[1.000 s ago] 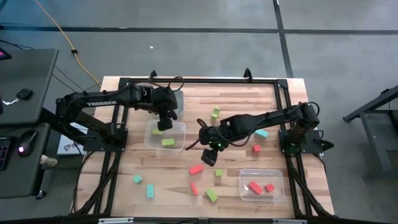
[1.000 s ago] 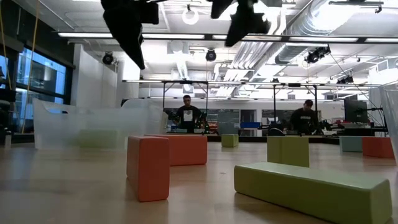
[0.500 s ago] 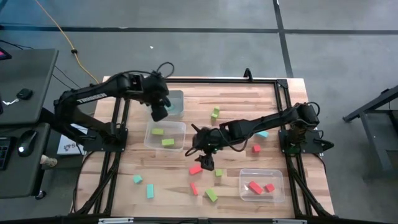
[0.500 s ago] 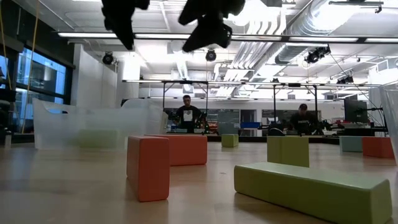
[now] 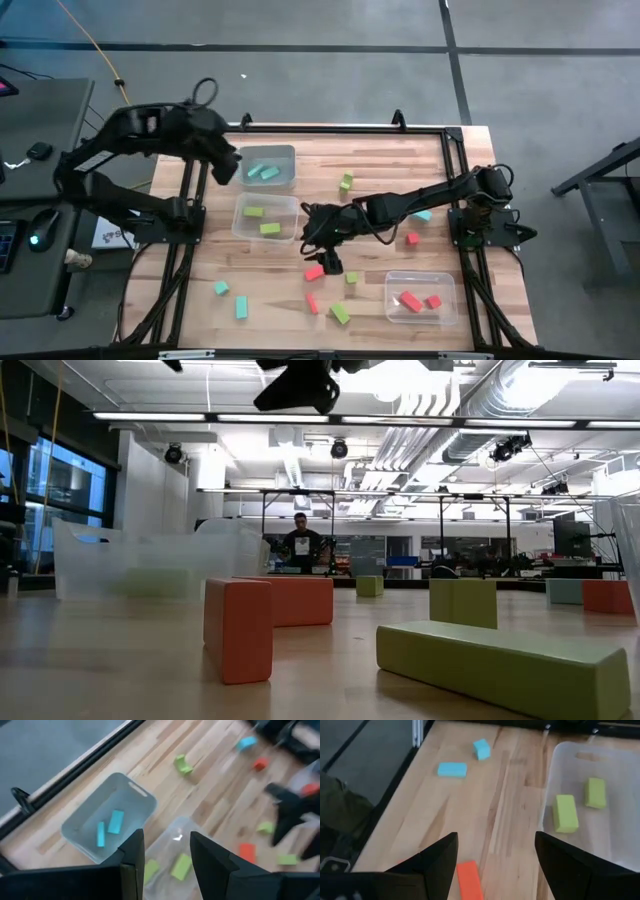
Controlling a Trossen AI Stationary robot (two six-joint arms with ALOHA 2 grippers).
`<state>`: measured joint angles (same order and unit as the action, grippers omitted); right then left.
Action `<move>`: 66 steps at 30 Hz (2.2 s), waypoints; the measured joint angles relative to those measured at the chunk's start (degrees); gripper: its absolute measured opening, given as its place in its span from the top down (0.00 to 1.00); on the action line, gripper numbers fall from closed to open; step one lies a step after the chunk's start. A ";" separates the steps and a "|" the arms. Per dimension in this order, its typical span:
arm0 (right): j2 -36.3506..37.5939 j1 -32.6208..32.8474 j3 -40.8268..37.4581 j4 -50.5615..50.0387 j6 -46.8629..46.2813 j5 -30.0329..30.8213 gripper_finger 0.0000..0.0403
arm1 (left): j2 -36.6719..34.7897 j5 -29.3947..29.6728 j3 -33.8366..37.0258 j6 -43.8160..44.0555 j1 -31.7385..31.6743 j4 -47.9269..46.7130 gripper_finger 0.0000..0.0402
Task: Sort & place blocks by color
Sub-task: Put the orange block into the right transparent bin
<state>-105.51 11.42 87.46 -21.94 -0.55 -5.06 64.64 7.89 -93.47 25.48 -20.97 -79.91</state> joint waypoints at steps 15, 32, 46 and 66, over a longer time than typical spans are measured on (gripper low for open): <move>-9.31 2.34 0.11 -2.20 2.55 -3.98 0.37 | -5.84 0.12 0.00 7.36 3.93 -0.03 0.73; -16.33 3.43 0.11 -6.09 0.49 -1.58 0.37 | -5.81 0.25 0.00 7.36 3.93 -0.05 0.72; -17.23 3.41 0.11 -7.49 0.36 -1.10 0.51 | -5.79 0.23 0.00 7.34 3.93 -0.08 0.73; -15.76 4.51 1.45 -9.75 -14.86 -0.05 0.73 | -5.79 0.23 0.00 3.07 3.93 -0.10 0.72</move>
<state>-121.27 15.93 88.91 -31.68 -15.41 -5.10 58.85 8.12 -93.47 28.55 -17.04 -80.01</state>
